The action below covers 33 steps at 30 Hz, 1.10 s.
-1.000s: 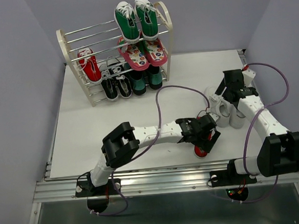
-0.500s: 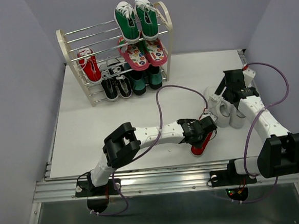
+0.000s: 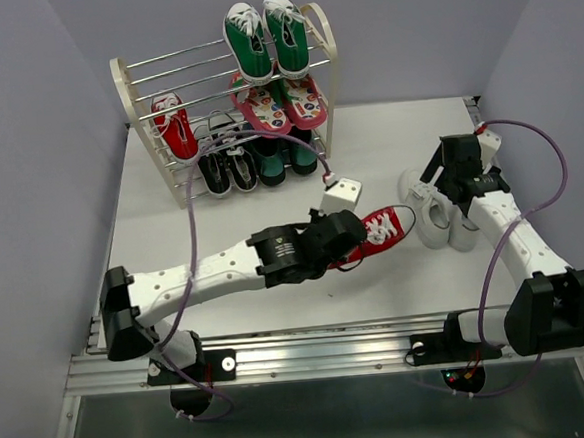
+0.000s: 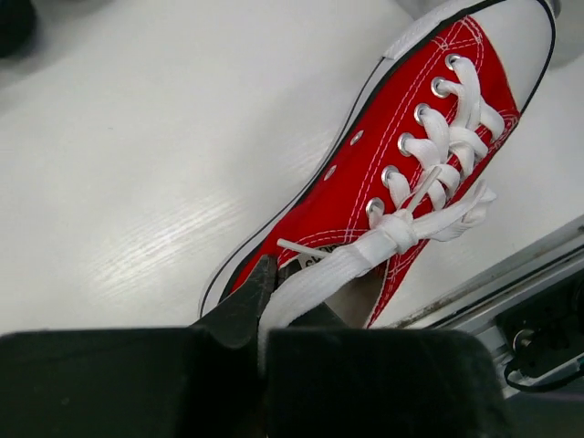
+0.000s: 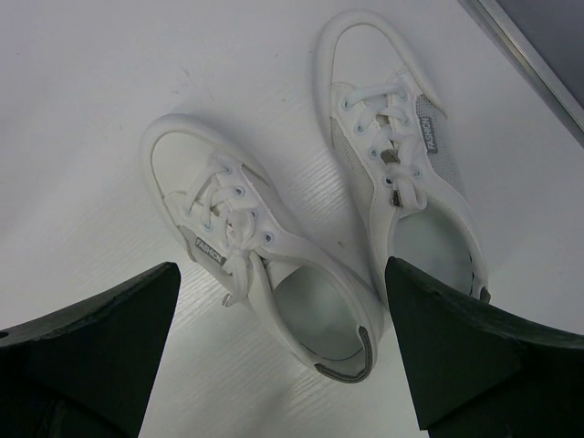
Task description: Place and organize the shoes onto the shoe shelf
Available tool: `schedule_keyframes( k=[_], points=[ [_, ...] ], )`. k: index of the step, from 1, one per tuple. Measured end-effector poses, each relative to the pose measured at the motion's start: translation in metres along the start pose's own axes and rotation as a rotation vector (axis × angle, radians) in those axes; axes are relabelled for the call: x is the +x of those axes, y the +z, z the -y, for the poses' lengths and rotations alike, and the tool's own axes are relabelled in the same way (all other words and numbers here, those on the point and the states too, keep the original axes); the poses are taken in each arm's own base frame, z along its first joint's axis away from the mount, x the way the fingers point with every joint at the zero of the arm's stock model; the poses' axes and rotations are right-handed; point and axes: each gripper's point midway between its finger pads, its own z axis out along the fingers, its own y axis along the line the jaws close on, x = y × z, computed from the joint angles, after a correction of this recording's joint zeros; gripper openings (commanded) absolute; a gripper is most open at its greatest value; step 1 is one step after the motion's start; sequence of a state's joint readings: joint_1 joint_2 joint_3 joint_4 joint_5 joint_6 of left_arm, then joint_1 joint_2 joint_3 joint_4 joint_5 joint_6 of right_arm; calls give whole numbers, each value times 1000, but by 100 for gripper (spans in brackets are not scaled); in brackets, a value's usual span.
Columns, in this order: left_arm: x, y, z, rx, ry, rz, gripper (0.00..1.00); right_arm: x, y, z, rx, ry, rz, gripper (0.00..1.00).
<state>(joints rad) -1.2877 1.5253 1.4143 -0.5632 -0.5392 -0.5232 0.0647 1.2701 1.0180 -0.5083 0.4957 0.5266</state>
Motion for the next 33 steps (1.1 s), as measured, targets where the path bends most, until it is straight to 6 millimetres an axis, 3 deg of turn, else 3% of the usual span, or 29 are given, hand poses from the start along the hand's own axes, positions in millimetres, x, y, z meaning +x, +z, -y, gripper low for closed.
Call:
schedule_keyframes(
  k=[4,7,10,13,15,20,24,28,33],
  points=[
    [-32,-34,-29,-44,-103,106,0,-1,0,0,-2,-1,4,100],
    [-41,-43,-51,-91,-179,130,0,-1,0,0,-2,-1,4,100],
    [-47,-36,-89,-181,-295,136,0,-1,-1,0,-4,-1,6,100],
    [-39,-27,-126,-284,-386,127,0,-2,-2,0,-5,0,10,100],
    [-34,-25,-139,-326,-412,120,0,-3,-2,0,-7,0,11,100],
    [-33,-32,-161,-380,-496,156,0,-3,-2,-1,-8,1,13,100],
    [-51,-52,-184,-400,-585,250,0,-4,-1,-1,-9,-1,15,100],
    [-65,-66,-193,-400,-623,326,0,-3,0,-1,-8,-3,13,100],
    [-67,-64,-209,-450,-631,334,0,-3,0,-1,-9,-6,12,100]
  ],
)
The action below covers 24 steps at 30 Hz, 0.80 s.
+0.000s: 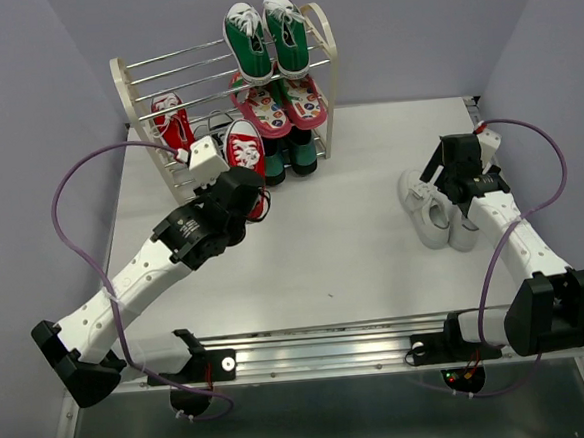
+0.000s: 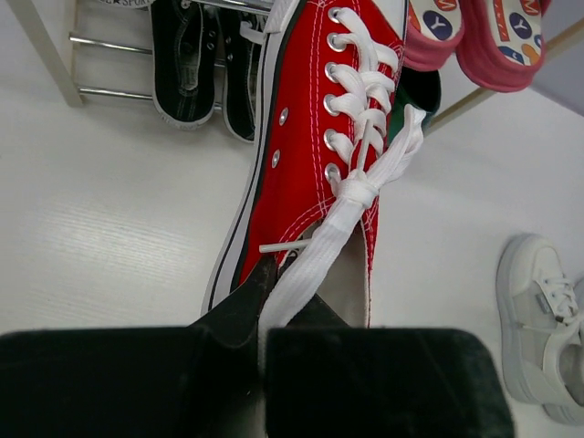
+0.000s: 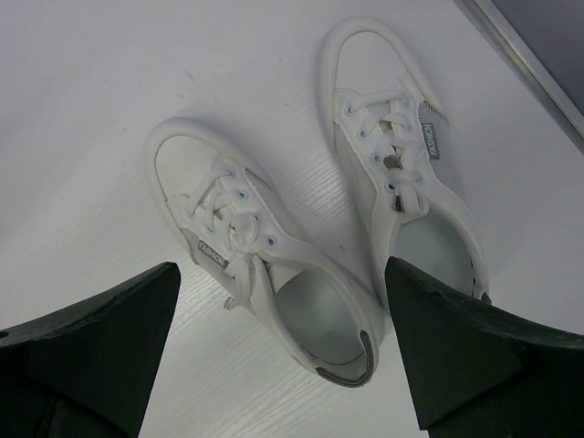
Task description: Place and organize the shoes onto the shoe shelf
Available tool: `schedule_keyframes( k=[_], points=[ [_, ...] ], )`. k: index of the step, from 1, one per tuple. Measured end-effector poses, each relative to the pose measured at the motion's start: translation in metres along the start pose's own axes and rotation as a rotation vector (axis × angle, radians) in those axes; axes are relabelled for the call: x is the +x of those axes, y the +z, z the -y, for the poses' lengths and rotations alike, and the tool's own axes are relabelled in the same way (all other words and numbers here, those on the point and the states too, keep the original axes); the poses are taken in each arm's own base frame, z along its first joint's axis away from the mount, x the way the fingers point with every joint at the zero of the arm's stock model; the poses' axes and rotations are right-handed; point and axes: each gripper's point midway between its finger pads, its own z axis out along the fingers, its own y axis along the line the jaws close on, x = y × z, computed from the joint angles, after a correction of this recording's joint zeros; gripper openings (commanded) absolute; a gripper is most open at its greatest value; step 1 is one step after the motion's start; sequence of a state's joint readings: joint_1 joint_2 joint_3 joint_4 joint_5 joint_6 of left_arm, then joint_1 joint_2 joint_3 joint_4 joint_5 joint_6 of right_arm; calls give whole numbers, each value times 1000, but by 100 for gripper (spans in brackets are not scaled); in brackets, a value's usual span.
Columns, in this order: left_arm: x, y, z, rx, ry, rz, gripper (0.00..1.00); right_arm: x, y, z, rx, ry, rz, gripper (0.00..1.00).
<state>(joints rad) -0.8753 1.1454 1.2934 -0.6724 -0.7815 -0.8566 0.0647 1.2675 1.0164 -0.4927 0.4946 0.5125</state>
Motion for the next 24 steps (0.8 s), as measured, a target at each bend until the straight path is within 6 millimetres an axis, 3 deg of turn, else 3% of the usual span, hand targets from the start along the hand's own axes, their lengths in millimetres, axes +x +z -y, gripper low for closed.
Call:
schedule_keyframes(
  k=[10,21,24],
  points=[
    [-24,33,-10,-72,-34,71,0,0,0,0,0,-2,1,100],
    [-71,60,-7,-62,-111,220,0,0,0,0,-4,-14,2,100],
    [-74,68,-10,-70,-99,231,0,-1,0,-1,-6,-16,2,100]
  ],
)
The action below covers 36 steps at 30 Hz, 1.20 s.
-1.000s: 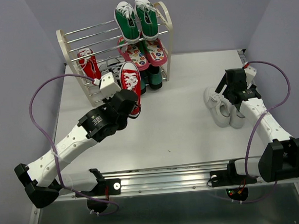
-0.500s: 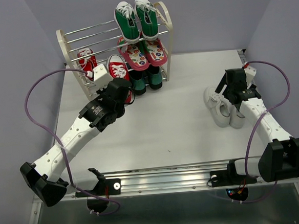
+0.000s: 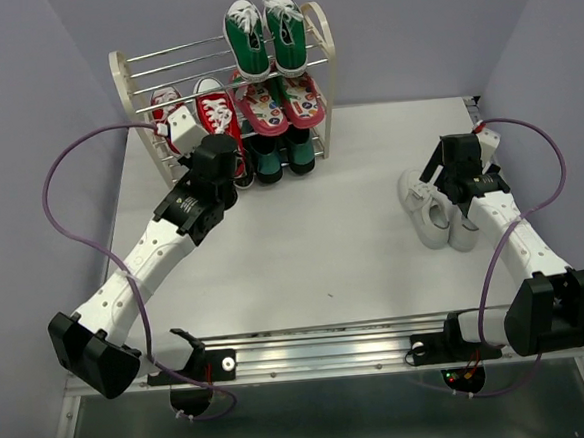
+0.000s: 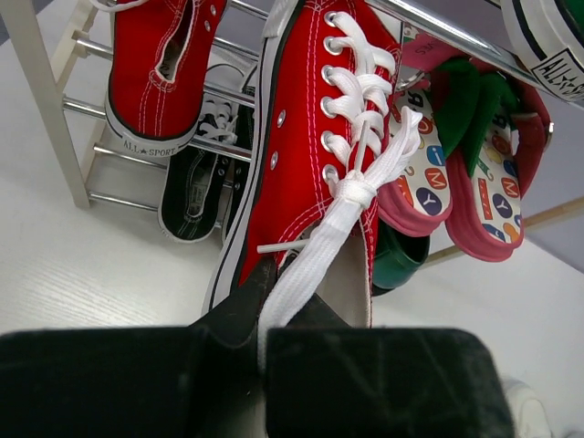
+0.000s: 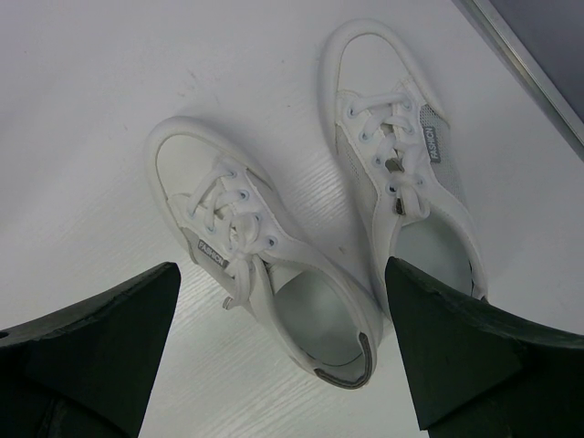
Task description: Place and organize the shoes onto the shoe shelf
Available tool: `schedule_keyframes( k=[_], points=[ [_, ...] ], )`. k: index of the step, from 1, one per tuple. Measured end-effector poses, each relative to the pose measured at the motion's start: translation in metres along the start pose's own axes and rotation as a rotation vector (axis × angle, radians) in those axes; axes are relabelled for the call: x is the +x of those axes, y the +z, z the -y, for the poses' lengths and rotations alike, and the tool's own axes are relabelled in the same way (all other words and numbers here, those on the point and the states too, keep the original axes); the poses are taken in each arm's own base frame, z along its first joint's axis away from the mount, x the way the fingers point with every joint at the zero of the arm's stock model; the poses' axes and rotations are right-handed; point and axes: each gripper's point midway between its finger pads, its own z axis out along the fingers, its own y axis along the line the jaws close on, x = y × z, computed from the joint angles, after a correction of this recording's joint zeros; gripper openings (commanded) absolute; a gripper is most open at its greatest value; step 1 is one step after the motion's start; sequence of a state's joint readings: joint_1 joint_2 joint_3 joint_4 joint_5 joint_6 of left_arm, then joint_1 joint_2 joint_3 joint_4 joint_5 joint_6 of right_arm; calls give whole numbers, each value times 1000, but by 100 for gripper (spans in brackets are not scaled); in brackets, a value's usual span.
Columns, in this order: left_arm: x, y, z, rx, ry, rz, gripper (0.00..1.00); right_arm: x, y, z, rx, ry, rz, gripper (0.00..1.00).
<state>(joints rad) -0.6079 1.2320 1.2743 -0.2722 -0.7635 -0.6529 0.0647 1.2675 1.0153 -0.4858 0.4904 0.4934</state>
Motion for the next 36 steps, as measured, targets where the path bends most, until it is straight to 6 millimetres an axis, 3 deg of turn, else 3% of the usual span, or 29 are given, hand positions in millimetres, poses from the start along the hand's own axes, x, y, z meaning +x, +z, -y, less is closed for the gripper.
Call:
schedule_keyframes(
  k=[10,19,29,36],
  points=[
    [-12,42,-7,-16,-27,75,0,0,0,0,-2,-4,0,100],
    [-12,52,-6,12,-42,86,0,0,0,-1,-7,-6,-2,100],
    [13,90,-9,-30,28,18,0,-4,0,-4,-18,-1,12,100],
    [27,117,-22,-83,72,-23,0,-4,1,-4,-16,-8,13,100]
  ],
)
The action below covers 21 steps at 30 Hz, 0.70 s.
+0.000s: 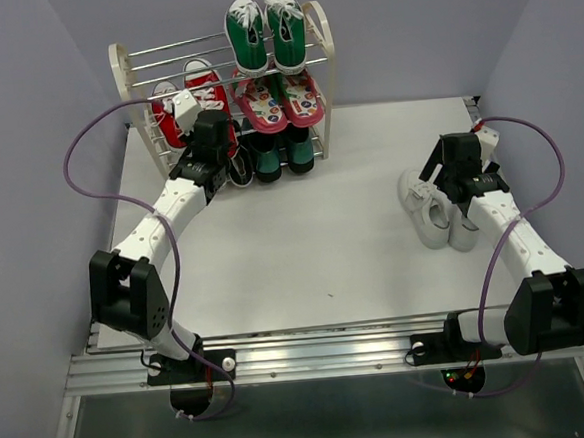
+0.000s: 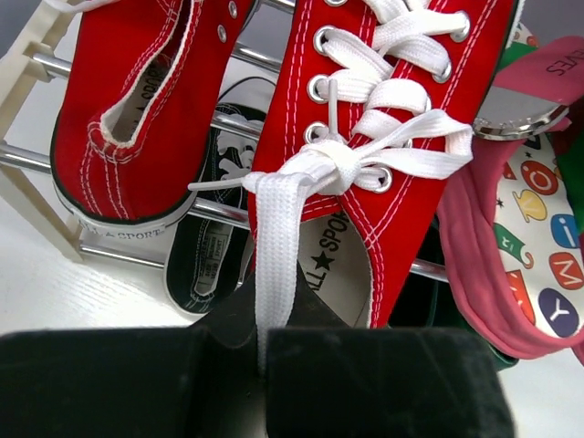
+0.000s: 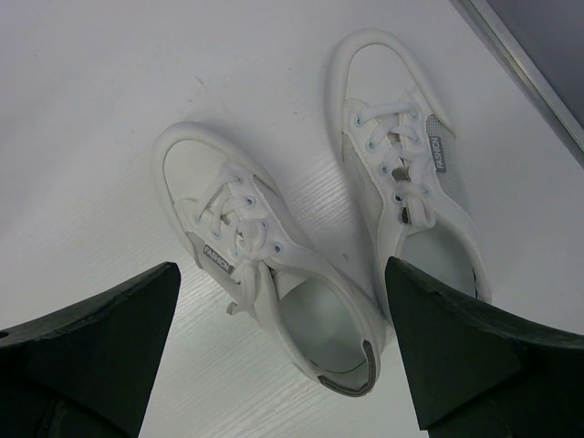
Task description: Place and organize the shoes onto the shoe shelf
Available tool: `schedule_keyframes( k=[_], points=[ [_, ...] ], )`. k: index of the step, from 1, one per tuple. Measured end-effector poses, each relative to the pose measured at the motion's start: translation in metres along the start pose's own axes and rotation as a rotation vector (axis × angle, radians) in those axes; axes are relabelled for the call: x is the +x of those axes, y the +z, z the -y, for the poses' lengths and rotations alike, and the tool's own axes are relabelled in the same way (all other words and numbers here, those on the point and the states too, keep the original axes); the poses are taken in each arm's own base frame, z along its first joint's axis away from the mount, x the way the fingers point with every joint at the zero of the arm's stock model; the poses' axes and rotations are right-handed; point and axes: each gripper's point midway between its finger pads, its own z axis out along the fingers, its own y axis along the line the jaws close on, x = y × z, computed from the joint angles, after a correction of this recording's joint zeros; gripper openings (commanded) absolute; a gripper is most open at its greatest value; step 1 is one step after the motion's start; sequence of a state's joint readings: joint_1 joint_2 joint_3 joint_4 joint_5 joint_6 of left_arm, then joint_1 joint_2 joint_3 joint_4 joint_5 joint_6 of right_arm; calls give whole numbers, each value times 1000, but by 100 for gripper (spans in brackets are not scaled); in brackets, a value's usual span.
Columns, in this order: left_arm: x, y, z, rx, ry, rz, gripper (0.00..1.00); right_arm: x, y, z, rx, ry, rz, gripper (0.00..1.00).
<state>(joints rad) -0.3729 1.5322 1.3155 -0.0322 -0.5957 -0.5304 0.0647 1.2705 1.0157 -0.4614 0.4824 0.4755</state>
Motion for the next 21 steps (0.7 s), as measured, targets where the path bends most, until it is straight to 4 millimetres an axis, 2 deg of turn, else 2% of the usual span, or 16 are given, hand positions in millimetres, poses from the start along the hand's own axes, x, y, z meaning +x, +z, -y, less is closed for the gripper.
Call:
schedule_keyframes(
  k=[3,6,8,12,15,21],
  points=[
    [2,8,0,-1,-9,-11,0,1,1,1,6,-3,0,100],
    [-10,10,9,41,-71,17,0,2,3,1,12,-6,-5,100],
    [-11,6,11,58,-88,8,0,2,3,1,13,-7,-5,100],
    [-4,-14,-6,64,-112,-7,0,1,3,1,13,-5,-2,100],
    [-13,-31,-17,69,-126,14,0,1,3,0,8,-5,-2,100],
    [-30,-33,-13,90,-144,74,0,0,4,-2,-2,-5,1,100]
  ],
)
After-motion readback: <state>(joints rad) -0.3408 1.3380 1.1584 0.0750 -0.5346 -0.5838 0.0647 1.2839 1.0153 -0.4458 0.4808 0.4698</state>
